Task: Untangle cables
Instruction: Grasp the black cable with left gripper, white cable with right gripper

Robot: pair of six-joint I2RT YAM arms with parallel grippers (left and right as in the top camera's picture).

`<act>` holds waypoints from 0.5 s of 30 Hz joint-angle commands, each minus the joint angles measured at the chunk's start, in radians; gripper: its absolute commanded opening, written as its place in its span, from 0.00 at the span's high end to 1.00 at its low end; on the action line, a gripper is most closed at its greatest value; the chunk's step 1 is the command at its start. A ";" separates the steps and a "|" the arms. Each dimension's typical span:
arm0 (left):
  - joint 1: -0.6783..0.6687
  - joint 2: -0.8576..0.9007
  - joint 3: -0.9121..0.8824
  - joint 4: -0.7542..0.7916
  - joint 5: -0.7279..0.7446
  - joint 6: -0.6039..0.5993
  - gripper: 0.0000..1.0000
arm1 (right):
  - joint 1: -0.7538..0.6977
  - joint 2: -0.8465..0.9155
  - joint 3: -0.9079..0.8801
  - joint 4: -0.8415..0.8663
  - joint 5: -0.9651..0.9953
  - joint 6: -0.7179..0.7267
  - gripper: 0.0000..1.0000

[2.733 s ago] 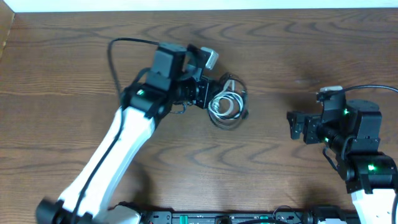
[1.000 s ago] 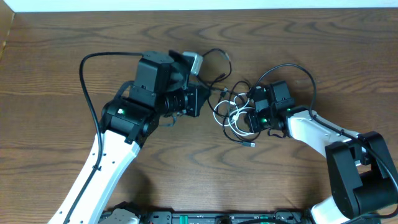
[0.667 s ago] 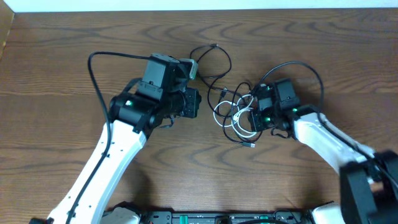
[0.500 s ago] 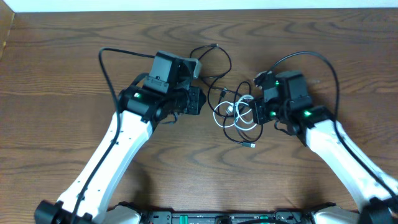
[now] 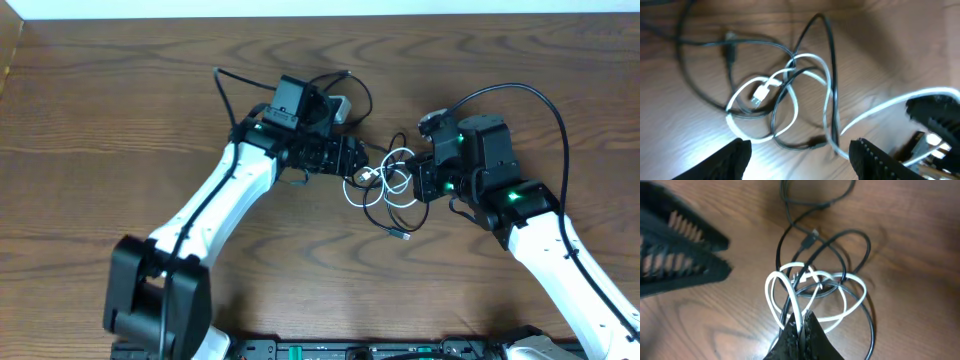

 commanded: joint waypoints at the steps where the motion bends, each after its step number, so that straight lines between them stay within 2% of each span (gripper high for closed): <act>1: -0.002 0.042 0.010 0.053 0.101 -0.034 0.32 | 0.005 -0.008 0.011 -0.036 0.000 0.013 0.99; 15: -0.004 0.138 0.010 0.262 0.103 -0.239 0.32 | 0.005 -0.008 0.011 -0.138 -0.044 0.013 0.99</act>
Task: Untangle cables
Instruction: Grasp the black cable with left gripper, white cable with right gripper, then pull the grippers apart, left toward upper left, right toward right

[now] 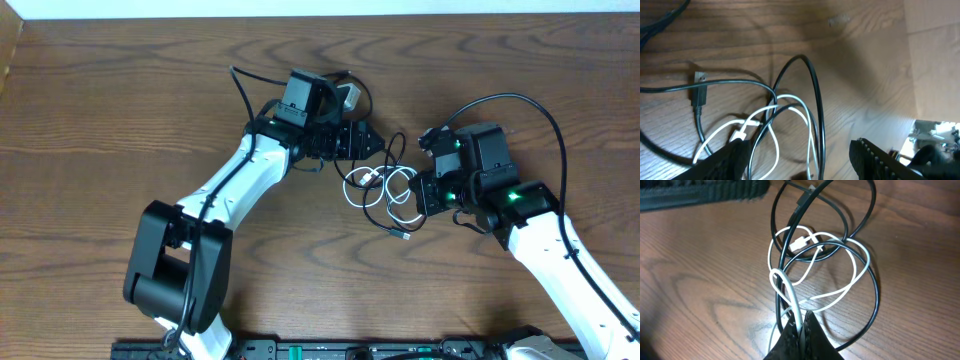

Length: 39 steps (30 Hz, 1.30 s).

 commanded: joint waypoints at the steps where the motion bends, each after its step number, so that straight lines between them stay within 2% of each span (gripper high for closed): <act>1: -0.008 0.028 0.010 0.024 0.014 -0.100 0.32 | 0.005 -0.008 0.011 -0.003 -0.047 0.006 0.99; 6: -0.032 0.060 0.010 0.056 0.014 -0.152 0.32 | 0.005 -0.008 0.011 -0.003 -0.061 0.007 0.99; 14: -0.109 0.091 0.010 0.071 -0.001 -0.146 0.33 | 0.005 -0.008 0.011 -0.002 -0.060 0.006 0.99; 16: -0.121 0.093 0.010 0.055 -0.035 -0.109 0.48 | 0.005 -0.008 0.011 -0.003 -0.057 0.006 0.99; 18: -0.124 0.093 0.010 0.016 -0.100 -0.070 0.68 | 0.005 -0.008 0.011 -0.005 -0.024 0.006 0.99; 22: -0.093 0.085 0.010 -0.116 -0.253 -0.024 0.92 | -0.004 -0.008 0.011 -0.037 0.121 0.007 0.99; 24: -0.059 0.071 0.011 -0.187 -0.300 -0.008 0.93 | -0.017 -0.008 0.011 -0.067 0.253 0.013 0.99; 28: 0.034 0.008 0.011 -0.289 -0.319 0.086 0.92 | -0.074 -0.008 0.011 -0.132 0.606 0.125 0.99; 31: 0.116 -0.082 0.011 -0.335 -0.342 0.121 0.93 | -0.153 -0.008 0.011 -0.157 0.777 0.172 0.99; 35: 0.225 -0.236 0.011 -0.347 -0.339 0.125 0.92 | -0.276 -0.008 0.011 -0.160 0.819 0.174 0.99; 39: 0.289 -0.381 0.011 -0.347 -0.332 0.126 0.92 | -0.412 -0.008 0.011 -0.156 0.819 0.259 0.99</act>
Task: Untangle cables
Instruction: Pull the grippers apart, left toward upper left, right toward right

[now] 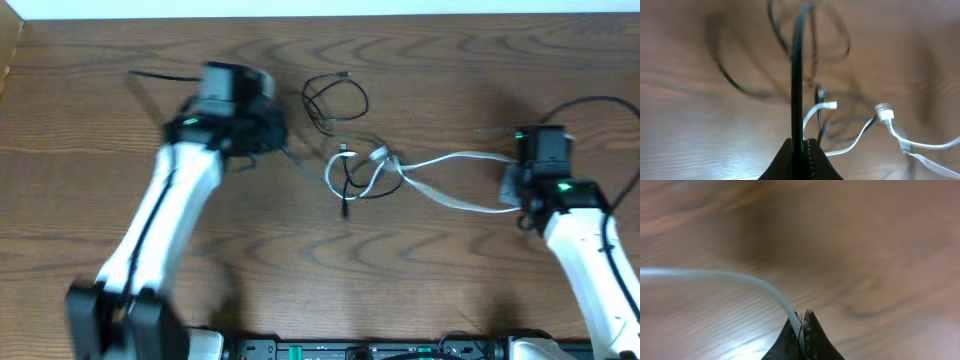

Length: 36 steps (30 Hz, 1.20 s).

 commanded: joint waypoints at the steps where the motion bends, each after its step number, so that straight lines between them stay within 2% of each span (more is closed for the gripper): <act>1: 0.035 -0.114 0.007 -0.005 -0.013 0.031 0.92 | -0.112 -0.008 0.011 0.003 0.086 0.103 0.99; 6: 0.057 -0.217 0.007 -0.005 -0.013 0.031 0.92 | -0.267 -0.008 0.011 0.016 0.076 0.123 0.99; 10: 0.058 -0.236 0.007 -0.006 -0.033 0.031 0.92 | -0.354 -0.008 0.011 0.020 0.059 0.123 0.99; 18: 0.088 -0.250 0.007 -0.014 -0.365 0.031 0.93 | -0.474 -0.008 0.011 0.024 0.059 0.168 0.99; 20: 0.126 -0.262 0.007 0.002 -0.407 0.031 0.92 | -0.508 -0.008 0.011 0.027 0.058 0.169 0.99; 24: 0.193 -0.280 0.007 0.039 -0.404 0.023 0.92 | -0.541 -0.008 0.011 0.043 0.026 0.198 0.99; 28: 0.237 -0.295 0.007 0.060 -0.342 -0.026 0.92 | -0.552 -0.008 0.011 0.114 -0.114 0.175 0.99; 33: 0.226 -0.287 0.006 0.047 -0.191 -0.038 0.92 | -0.549 -0.008 0.011 0.262 -0.503 0.035 0.99; 36: 0.210 -0.280 0.006 0.021 -0.093 -0.037 0.92 | -0.538 -0.008 0.011 0.315 -0.667 -0.010 0.99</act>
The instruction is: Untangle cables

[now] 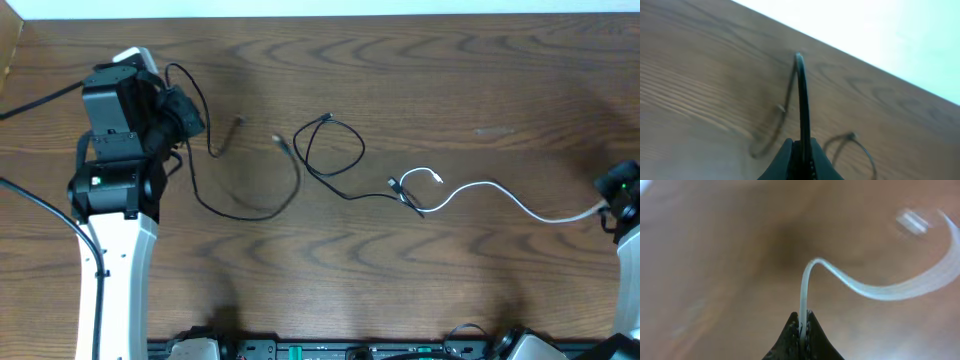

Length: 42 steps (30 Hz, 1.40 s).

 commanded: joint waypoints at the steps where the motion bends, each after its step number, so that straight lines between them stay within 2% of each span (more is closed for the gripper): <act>1: -0.025 0.008 0.006 -0.030 0.165 -0.015 0.92 | 0.013 -0.008 0.010 0.031 -0.302 -0.090 0.99; 6: -0.096 0.035 0.006 -0.136 0.234 -0.014 0.92 | 0.023 -0.008 0.010 0.028 -0.307 -0.090 0.96; 7: -0.111 0.040 0.006 -0.150 0.234 -0.011 0.92 | 0.023 -0.008 0.010 0.026 -0.307 -0.089 0.85; 8: -0.132 0.047 0.006 -0.163 0.234 -0.011 0.92 | 0.023 -0.008 0.010 0.021 -0.312 -0.089 0.66; 9: -0.154 0.054 0.006 -0.172 0.234 -0.011 0.92 | 0.024 -0.008 0.010 0.013 -0.330 -0.090 0.55; 12: -0.228 0.080 0.006 -0.179 0.234 -0.011 0.92 | 0.029 -0.008 0.010 -0.019 -0.386 -0.090 0.34; 15: -0.299 0.117 0.006 -0.169 0.233 -0.011 0.91 | 0.048 -0.008 0.010 -0.058 -0.409 -0.090 0.20; 17: -0.338 0.144 0.006 -0.161 0.233 -0.011 0.73 | 0.061 -0.008 0.010 -0.088 -0.409 -0.114 0.19; 19: -0.371 0.174 0.006 -0.155 0.234 -0.012 0.59 | 0.071 -0.008 0.010 -0.120 -0.409 -0.143 0.18; 24: -0.443 0.239 0.006 -0.154 0.246 -0.016 0.42 | 0.099 -0.008 0.010 -0.163 -0.405 -0.158 0.16; 29: -0.502 0.281 0.006 -0.145 0.351 -0.016 0.41 | 0.130 -0.008 0.010 -0.171 -0.405 -0.161 0.16; 32: -0.542 0.304 0.006 -0.143 0.357 -0.057 0.41 | 0.151 -0.008 0.010 -0.171 -0.404 -0.161 0.16; 36: -0.585 0.340 0.006 -0.126 0.355 -0.197 0.41 | 0.159 -0.007 0.010 -0.171 -0.402 -0.184 0.16; 42: -0.639 0.408 0.006 -0.104 0.315 -0.469 0.41 | 0.159 -0.007 0.010 -0.175 -0.402 -0.183 0.16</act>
